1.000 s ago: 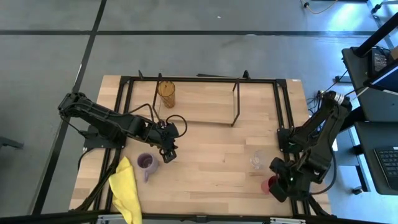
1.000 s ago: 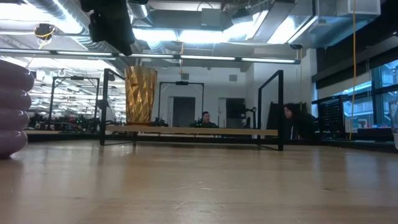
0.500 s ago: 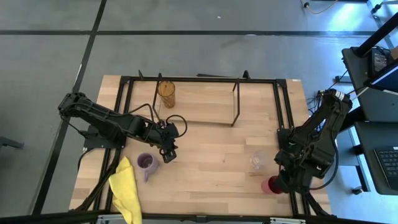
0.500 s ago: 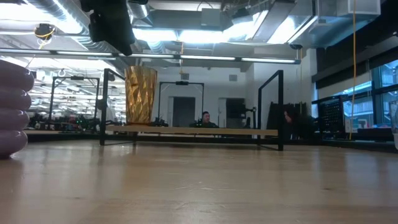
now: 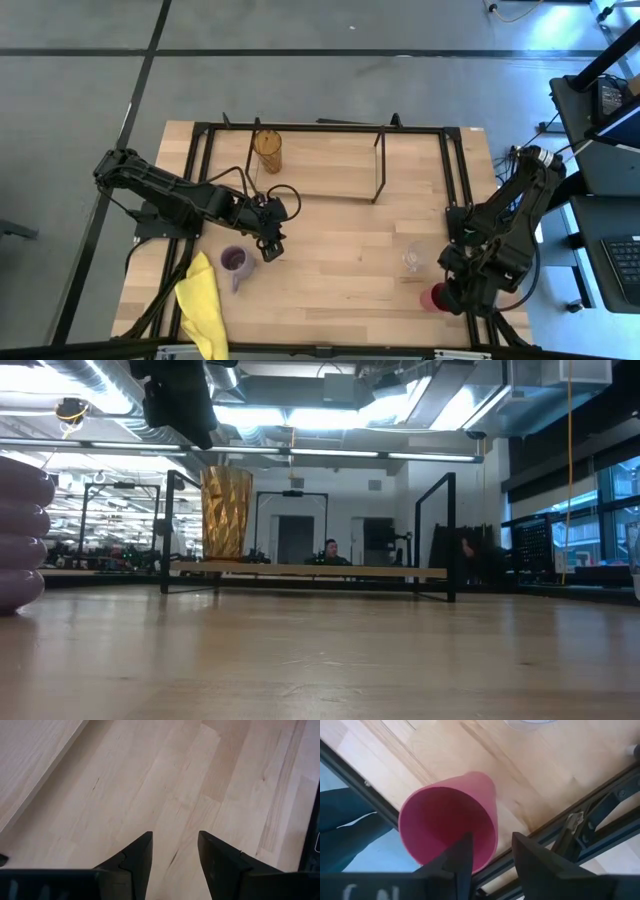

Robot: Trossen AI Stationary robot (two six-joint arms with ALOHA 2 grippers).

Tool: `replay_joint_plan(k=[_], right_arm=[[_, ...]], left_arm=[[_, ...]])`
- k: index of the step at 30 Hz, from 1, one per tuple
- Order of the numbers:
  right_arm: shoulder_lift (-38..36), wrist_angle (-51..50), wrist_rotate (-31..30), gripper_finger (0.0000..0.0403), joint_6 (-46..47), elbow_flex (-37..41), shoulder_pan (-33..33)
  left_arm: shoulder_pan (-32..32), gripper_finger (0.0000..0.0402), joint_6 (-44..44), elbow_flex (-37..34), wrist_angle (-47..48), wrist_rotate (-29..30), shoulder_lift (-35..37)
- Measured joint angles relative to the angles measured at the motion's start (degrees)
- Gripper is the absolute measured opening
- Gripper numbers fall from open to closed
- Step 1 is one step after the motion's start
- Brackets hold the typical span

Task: Stack small to large cups/mugs on shelf
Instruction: Put the red cup on the shelf

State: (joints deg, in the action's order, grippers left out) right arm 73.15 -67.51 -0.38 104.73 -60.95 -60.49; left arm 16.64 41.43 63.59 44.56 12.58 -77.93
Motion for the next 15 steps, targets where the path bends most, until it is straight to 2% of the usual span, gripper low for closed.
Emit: replay_joint_plan(k=[15], right_arm=[[6.6,1.0,-0.1,0.0137,0.2,0.0,0.0]], left_arm=[[0.0,0.0152,0.1,0.0,0.0,0.0,0.0]])
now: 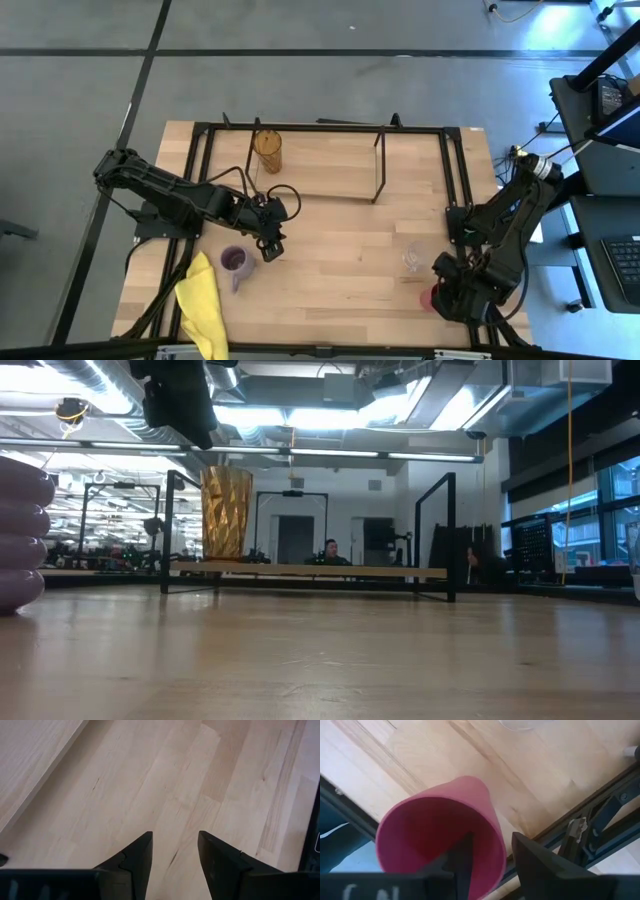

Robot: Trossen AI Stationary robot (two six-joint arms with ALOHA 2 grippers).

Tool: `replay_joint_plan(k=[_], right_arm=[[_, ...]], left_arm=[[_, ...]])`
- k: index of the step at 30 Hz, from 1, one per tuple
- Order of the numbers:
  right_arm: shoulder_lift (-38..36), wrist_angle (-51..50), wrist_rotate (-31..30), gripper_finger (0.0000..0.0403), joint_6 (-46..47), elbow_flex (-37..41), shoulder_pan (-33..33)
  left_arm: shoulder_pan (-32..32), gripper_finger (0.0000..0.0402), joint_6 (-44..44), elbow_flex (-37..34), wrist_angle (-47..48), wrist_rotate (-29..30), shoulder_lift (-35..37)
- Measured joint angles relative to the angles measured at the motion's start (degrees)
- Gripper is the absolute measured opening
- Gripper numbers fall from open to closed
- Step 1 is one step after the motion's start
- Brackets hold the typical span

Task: Stack small to large cups/mugs on shelf
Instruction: Put the red cup on the shelf

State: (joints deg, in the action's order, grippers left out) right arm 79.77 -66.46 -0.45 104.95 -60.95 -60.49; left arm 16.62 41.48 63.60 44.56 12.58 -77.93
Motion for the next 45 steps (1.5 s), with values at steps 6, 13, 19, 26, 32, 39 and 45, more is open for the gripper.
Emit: replay_joint_plan(k=[6,13,19,26,32,39,45], right_arm=[[1.8,-0.3,0.0,0.0130,2.0,0.0,0.0],[2.8,-1.2,0.2,0.0074,3.4,0.0,0.0],[2.9,-2.1,0.0,0.0011,2.8,0.0,0.3],[2.9,-0.8,0.7,0.0011,-1.9,-0.6,2.1],[2.9,-1.1,0.6,0.0008,-16.9,-6.7,6.0],[2.9,-4.8,-2.9,0.0006,-40.1,-17.1,13.4],[6.4,-11.7,-4.5,0.0006,-66.0,-28.9,24.0]], left_arm=[[0.0,0.0152,0.0,0.0,0.0,0.0,0.0],[0.0,0.0152,-0.1,0.0,0.0,0.5,0.0],[0.0,0.0152,-0.1,0.0,0.0,1.5,0.0],[0.0,0.0152,0.0,0.0,0.0,1.5,0.0],[0.0,0.0152,0.4,0.0,-1.3,1.4,0.0],[0.0,0.0152,0.4,0.0,-2.4,1.4,0.0],[0.0,0.0152,0.5,0.0,-3.6,1.3,0.0]])
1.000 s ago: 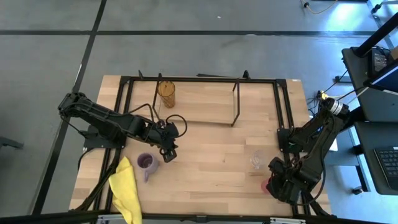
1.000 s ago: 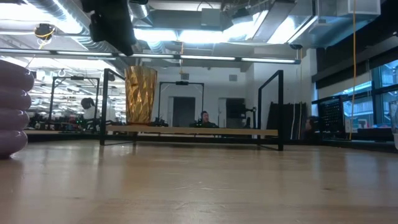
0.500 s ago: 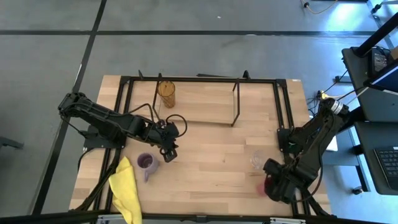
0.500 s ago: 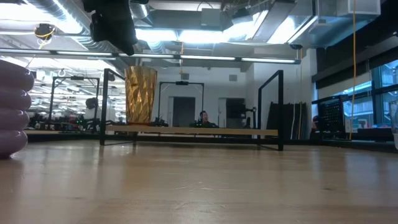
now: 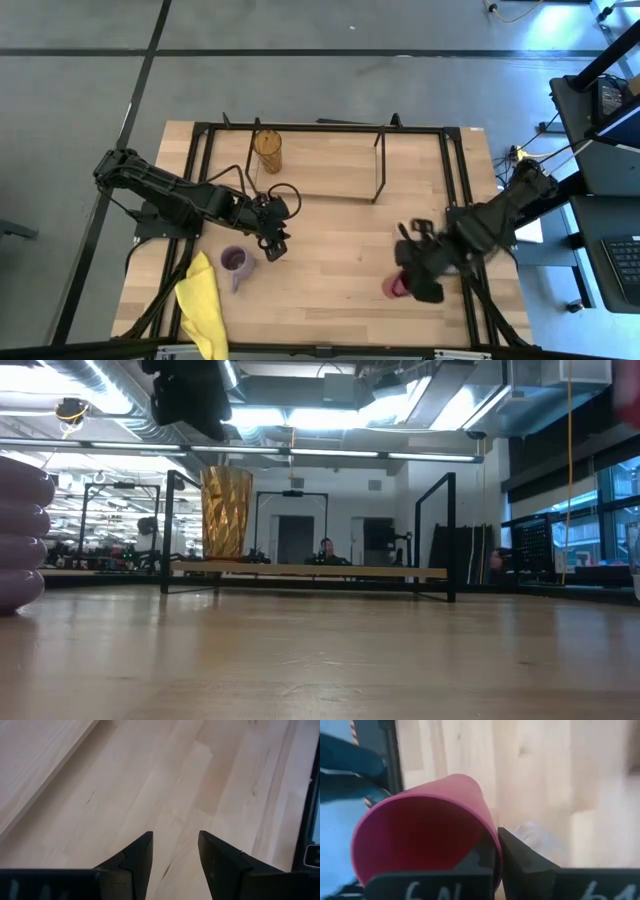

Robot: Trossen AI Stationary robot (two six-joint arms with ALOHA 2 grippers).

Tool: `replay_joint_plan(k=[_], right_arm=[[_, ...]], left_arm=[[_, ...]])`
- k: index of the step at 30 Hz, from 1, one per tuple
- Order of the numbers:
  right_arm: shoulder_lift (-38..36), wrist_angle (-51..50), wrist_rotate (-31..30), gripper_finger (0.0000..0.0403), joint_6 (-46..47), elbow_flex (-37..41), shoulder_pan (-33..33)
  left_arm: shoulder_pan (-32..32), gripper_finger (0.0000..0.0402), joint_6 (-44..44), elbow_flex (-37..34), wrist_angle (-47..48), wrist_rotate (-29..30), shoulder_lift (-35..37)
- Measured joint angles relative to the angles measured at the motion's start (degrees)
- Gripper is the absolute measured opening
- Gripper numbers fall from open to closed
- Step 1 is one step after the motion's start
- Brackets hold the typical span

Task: Stack small to large cups/mugs on shelf
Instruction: Put the red cup on the shelf

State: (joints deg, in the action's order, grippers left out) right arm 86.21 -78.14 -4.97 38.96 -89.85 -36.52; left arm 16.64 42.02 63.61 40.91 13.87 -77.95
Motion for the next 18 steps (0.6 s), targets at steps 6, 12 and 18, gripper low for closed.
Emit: replay_joint_plan(k=[6,12,18], right_arm=[[8.5,-7.2,0.0,0.0013,-18.8,-10.6,11.5],[16.6,-7.1,-0.2,0.0015,-25.7,-20.1,22.3],[22.7,-7.0,-1.6,0.0013,-28.6,-30.6,31.9]], left_arm=[[0.0,0.0152,1.1,0.0,-0.2,0.0,0.0],[1.5,0.0152,6.4,0.0,2.5,5.7,0.8],[6.0,0.0152,13.0,0.0,7.1,16.1,7.7]])
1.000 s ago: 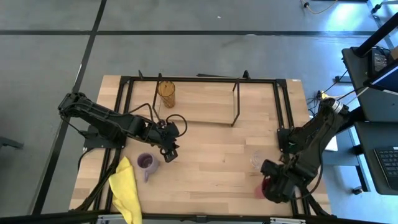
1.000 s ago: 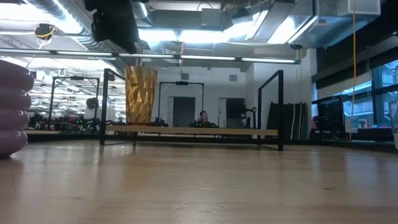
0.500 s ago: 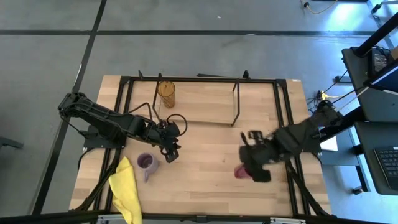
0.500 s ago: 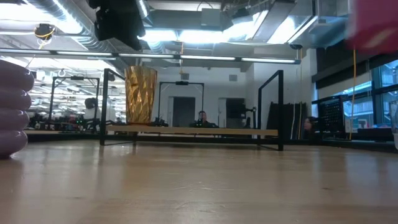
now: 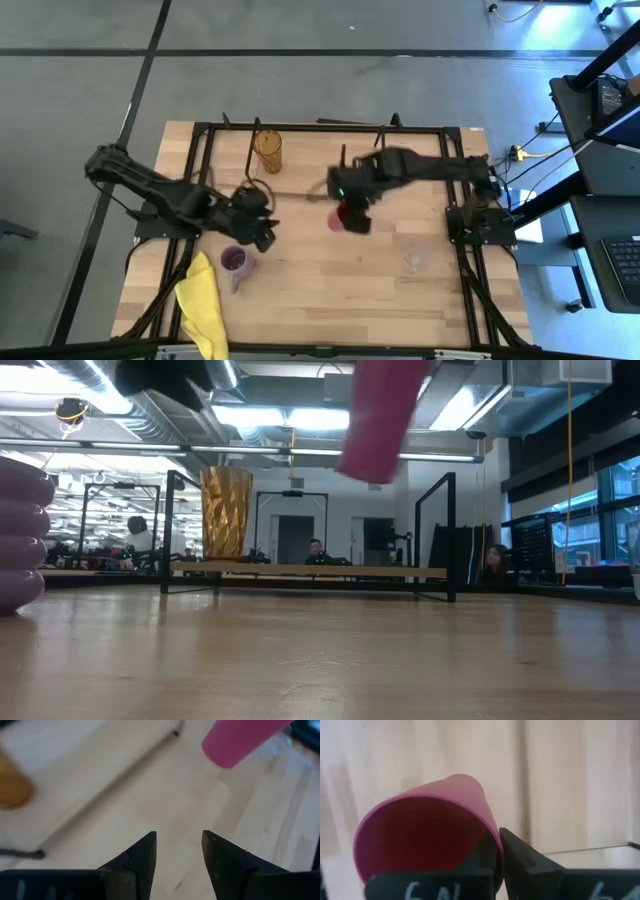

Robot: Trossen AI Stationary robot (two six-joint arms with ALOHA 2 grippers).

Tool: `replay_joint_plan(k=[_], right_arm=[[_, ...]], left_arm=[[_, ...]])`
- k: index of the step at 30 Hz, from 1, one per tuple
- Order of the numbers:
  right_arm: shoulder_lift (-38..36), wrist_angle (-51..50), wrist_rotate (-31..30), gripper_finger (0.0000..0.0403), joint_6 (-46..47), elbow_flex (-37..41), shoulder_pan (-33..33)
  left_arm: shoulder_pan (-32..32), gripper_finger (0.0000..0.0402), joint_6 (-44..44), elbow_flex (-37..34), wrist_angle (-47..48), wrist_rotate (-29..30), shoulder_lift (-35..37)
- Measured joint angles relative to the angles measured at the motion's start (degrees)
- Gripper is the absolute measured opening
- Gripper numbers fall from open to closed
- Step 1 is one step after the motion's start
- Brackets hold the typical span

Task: Stack small to large cups/mugs on shelf
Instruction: Put the red cup on the shelf

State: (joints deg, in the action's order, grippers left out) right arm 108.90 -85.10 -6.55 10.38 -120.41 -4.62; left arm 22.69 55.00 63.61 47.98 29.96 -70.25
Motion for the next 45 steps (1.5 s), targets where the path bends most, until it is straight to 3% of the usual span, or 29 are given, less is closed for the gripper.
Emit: replay_joint_plan(k=[4,9,14,17,25,31,37,45], right_arm=[[4.5,-0.3,0.5,0.0013,-1.4,-6.4,4.9],[10.0,0.6,1.2,0.0013,-5.0,-14.8,6.7],[12.7,6.7,1.1,0.0013,-7.9,-13.7,8.0],[15.9,9.5,-2.0,0.0013,-7.2,-14.5,10.1],[19.1,18.7,-1.2,0.0013,1.9,-14.5,17.2],[19.1,16.8,-1.3,0.0013,8.8,-14.5,21.0],[19.1,12.6,-1.8,0.0014,11.8,-14.6,22.5],[19.1,17.7,-1.1,0.0016,9.8,-14.6,22.4]], left_arm=[[2.0,0.0152,4.9,0.0,7.5,3.6,4.9],[2.6,0.0152,8.5,0.0,15.5,4.2,9.3],[2.6,0.0152,11.3,0.0,23.9,6.1,13.0],[2.6,0.0152,12.3,0.0,26.7,7.5,15.1],[2.6,0.0152,10.5,0.0,29.3,8.3,19.5],[2.6,0.0152,14.2,0.0,35.4,8.1,20.8],[2.6,0.0152,15.5,0.0,35.8,8.8,21.2],[2.6,0.0152,18.5,0.0,35.5,10.1,21.1]])
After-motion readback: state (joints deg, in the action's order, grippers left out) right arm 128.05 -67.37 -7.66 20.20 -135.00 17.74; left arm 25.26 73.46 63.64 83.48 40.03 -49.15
